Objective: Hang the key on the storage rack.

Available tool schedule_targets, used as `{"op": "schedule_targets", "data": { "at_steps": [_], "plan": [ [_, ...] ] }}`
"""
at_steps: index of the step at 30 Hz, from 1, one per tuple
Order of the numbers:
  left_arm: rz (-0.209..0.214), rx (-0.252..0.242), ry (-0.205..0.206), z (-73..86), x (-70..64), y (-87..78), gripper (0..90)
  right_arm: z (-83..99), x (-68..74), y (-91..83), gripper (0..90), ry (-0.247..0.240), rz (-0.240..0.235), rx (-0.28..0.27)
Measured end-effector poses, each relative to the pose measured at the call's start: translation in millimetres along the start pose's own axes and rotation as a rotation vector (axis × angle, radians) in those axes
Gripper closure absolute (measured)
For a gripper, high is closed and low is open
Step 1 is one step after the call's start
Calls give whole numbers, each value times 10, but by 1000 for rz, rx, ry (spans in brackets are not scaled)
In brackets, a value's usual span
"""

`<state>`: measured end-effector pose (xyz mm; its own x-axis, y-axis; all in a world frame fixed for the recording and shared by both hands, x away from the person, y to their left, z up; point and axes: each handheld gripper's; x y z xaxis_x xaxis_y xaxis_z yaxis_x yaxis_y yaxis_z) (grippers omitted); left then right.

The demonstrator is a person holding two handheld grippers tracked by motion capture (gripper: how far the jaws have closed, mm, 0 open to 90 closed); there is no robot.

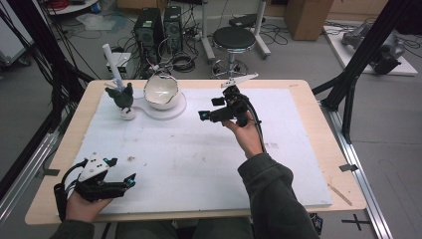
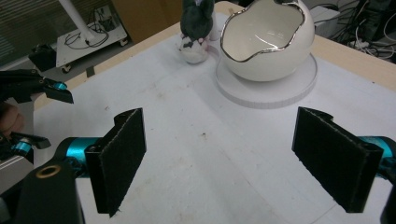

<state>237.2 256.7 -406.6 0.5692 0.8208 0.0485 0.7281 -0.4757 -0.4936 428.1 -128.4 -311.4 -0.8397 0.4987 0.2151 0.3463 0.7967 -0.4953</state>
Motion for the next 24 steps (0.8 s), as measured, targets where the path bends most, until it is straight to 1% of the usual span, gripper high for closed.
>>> {"op": "schedule_targets", "data": {
  "at_steps": [3,4,7,8,13,24],
  "plan": [
    [4,1,2,-2,-1,2,186,30,-6,-19,161,3,6,-2],
    [4,1,3,-2,-1,2,186,44,-12,-27,161,-1,7,-12],
    [2,0,-2,1,1,8,186,72,-16,-45,152,10,11,-8],
    [2,2,1,0,4,7,186,80,-19,-57,152,4,12,-3],
    [2,2,3,-3,1,8,186,115,-26,-106,149,3,17,-9],
    [-1,7,4,-4,1,16,186,226,-56,-197,136,13,30,-9]
  ]
}}
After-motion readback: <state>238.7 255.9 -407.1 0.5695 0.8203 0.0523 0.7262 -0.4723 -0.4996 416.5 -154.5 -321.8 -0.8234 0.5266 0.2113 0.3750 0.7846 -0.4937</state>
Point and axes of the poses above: each handheld gripper's, and its own axes: y roughly forward along the jaws, z roughly out of its underside, x roughly to its left, and after that the axes turned 1 degree about -x, right-handed
